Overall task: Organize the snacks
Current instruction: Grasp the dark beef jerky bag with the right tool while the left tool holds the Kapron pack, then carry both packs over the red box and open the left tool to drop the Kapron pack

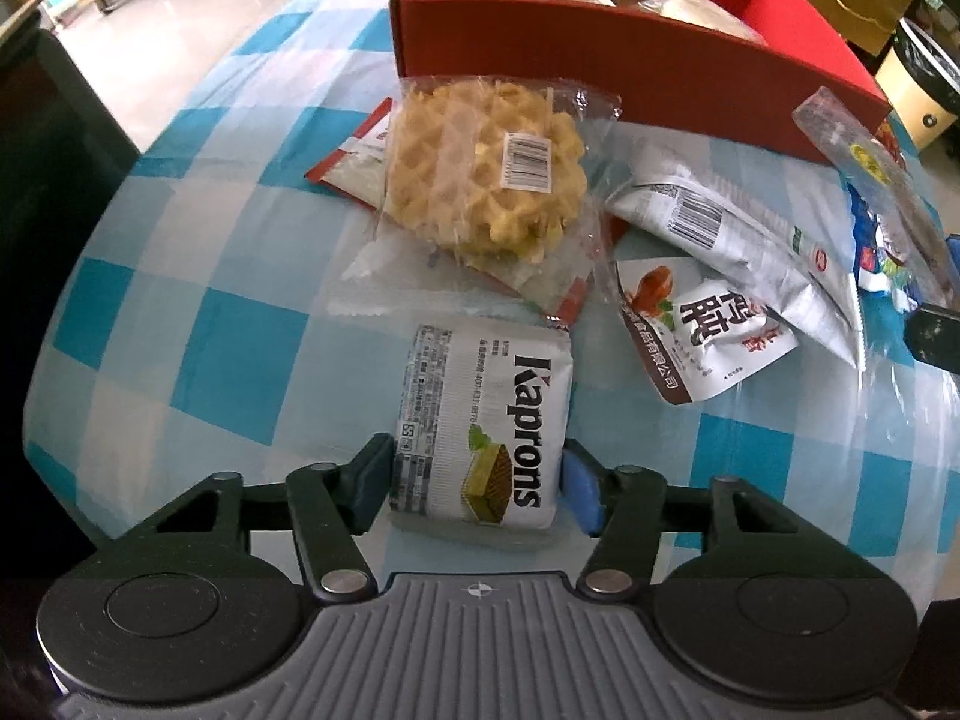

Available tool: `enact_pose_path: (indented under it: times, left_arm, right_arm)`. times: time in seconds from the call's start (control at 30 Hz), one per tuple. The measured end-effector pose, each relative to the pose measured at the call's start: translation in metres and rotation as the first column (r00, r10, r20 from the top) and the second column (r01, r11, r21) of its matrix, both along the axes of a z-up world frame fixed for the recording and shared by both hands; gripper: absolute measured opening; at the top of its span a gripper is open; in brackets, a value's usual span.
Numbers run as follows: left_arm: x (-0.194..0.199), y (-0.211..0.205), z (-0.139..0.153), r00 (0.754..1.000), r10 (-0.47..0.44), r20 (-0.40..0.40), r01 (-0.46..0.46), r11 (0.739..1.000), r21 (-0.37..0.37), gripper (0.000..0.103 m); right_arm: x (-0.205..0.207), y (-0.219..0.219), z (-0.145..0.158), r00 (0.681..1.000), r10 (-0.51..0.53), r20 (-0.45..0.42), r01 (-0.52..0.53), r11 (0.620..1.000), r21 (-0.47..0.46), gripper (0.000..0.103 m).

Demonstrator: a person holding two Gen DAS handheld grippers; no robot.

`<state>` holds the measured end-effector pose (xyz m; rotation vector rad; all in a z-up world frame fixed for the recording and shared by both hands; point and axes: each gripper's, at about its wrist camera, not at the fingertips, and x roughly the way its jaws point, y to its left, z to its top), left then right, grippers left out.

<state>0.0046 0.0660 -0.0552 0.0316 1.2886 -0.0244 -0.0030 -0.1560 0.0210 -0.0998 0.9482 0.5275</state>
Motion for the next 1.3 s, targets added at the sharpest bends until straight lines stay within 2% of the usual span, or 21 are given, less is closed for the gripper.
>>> enact_pose_path:
  times: [0.13, 0.27, 0.4, 0.6, 0.87, 1.07, 1.3]
  left_arm:
    - [-0.001, 0.002, 0.006, 1.000, 0.027, 0.000, -0.027, 0.999, -0.031, 0.065]
    - [-0.002, 0.000, 0.022, 0.999, 0.028, 0.043, -0.025, 0.998, -0.060, 0.064]
    - [-0.007, -0.002, 0.039, 0.996, 0.036, 0.079, -0.026, 0.992, -0.124, 0.064]
    - [-0.012, -0.007, 0.052, 0.994, 0.028, 0.108, -0.012, 0.990, -0.142, 0.064]
    - [-0.021, -0.005, 0.078, 0.987, 0.039, 0.157, -0.012, 0.985, -0.170, 0.064]
    - [0.002, -0.016, 0.098, 0.975, 0.012, 0.223, 0.029, 0.983, -0.181, 0.064]
    - [0.039, -0.024, 0.099, 0.961, 0.027, 0.274, 0.027, 0.981, -0.190, 0.064]
  right_arm:
    - [-0.005, -0.002, 0.008, 0.999, -0.012, 0.038, 0.012, 1.000, 0.008, 0.081]
    - [-0.009, -0.004, 0.015, 0.998, -0.026, 0.064, 0.025, 1.000, 0.017, 0.081]
    - [-0.013, -0.004, 0.022, 0.996, -0.045, 0.081, 0.042, 0.999, 0.034, 0.081]
    - [-0.018, -0.002, 0.034, 0.990, -0.071, 0.119, 0.065, 0.996, 0.060, 0.081]
    - [-0.014, -0.003, 0.038, 0.989, -0.090, 0.121, 0.080, 0.993, 0.087, 0.081]
    - [-0.004, -0.006, 0.042, 0.982, -0.132, 0.133, 0.118, 0.987, 0.104, 0.081]
    - [0.021, -0.007, 0.041, 0.976, -0.176, 0.125, 0.166, 0.982, 0.091, 0.081]
